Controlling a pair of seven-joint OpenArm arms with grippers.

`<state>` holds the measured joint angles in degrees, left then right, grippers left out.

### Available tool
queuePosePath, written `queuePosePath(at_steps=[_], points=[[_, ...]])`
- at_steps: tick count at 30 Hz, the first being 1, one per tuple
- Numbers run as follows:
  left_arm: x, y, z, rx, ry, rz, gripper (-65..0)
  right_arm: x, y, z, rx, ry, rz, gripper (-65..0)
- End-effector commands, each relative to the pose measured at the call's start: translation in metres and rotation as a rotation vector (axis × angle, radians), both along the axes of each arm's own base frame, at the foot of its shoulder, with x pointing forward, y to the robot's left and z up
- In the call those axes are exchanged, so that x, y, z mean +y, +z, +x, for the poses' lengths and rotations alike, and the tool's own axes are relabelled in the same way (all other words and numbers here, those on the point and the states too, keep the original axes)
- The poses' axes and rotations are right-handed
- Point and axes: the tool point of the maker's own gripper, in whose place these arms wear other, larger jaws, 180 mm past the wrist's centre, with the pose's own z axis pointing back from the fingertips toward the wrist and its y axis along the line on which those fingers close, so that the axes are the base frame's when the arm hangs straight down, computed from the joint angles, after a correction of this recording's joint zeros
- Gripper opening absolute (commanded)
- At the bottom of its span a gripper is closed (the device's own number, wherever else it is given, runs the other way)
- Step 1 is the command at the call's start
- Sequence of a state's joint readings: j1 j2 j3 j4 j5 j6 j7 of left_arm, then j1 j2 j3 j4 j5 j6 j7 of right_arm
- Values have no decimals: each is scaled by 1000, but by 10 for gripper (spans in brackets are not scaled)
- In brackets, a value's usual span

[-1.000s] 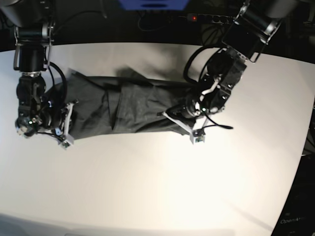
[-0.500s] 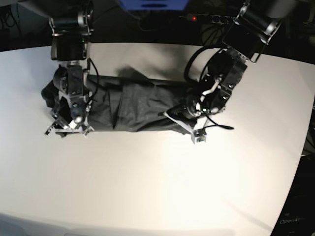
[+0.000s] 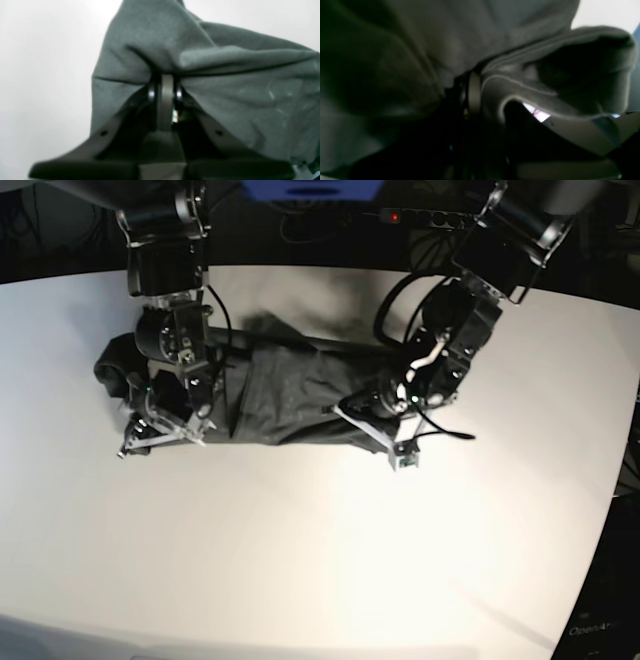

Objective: Fold the T-shirt properly
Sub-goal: 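Grasp the strip end with the right gripper and lift it, then fold the held end over toward the left gripper with the right gripper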

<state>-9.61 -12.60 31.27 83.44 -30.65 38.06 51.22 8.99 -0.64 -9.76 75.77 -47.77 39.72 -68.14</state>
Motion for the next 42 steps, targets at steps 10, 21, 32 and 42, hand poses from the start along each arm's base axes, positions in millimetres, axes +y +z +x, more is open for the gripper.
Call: queuePosePath(at_steps=[10, 21, 32, 42], points=[[0, -1, -24, 75, 3, -21, -619, 11, 39, 30, -62, 129, -207, -644], [-1, 1, -25, 87, -1, -30, -619, 4, 80, 55, -132, 153, -367, -644], [2, 6, -12, 58, 4, -17, -619, 0, 100, 47, -124, 105, -493, -644], [7, 4, 0, 57, 16, 4, -619, 18, 111, 39, -129, 56, -506, -644]])
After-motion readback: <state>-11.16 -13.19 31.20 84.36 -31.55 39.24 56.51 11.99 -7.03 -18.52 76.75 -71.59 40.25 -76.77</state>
